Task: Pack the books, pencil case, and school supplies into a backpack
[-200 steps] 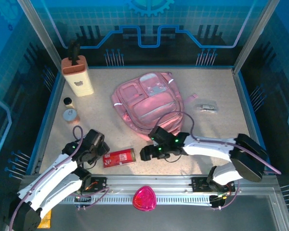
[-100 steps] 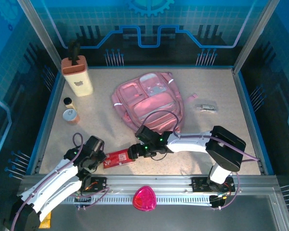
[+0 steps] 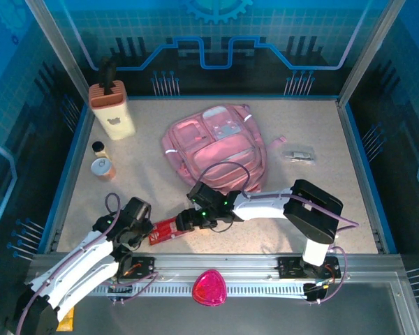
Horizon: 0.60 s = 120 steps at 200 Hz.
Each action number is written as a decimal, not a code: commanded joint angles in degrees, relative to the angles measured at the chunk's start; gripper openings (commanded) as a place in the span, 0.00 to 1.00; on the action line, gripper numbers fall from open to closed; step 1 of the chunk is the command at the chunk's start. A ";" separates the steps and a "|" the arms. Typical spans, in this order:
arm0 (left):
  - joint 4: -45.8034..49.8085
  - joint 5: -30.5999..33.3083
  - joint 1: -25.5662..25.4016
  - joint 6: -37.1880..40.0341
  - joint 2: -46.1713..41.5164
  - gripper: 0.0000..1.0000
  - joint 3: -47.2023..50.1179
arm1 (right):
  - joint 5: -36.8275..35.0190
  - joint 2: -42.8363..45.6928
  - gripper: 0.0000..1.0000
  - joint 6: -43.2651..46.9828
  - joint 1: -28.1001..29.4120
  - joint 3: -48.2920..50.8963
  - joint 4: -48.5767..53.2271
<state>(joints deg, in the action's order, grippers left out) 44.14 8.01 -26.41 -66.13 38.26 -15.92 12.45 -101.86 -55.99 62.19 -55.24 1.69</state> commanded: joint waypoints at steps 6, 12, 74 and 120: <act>-11.88 -8.69 -0.37 -1.00 1.37 0.16 5.64 | 4.31 1.63 0.77 -1.62 -0.31 1.17 -6.90; -11.76 -8.62 -0.39 -1.02 1.47 0.15 5.65 | 4.74 2.43 0.77 -1.68 -0.40 1.93 -8.21; -13.82 -10.13 -0.57 -0.85 1.03 0.14 5.27 | 5.73 4.90 0.55 -1.55 -1.46 4.48 -11.18; -15.25 -11.23 -0.82 -1.30 1.05 0.13 5.38 | 7.30 6.89 0.57 -1.79 -0.59 6.39 -15.50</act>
<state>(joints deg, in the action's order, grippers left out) 42.61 7.31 -26.37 -66.13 38.22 -15.59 17.19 -95.77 -57.65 61.08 -48.66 -9.23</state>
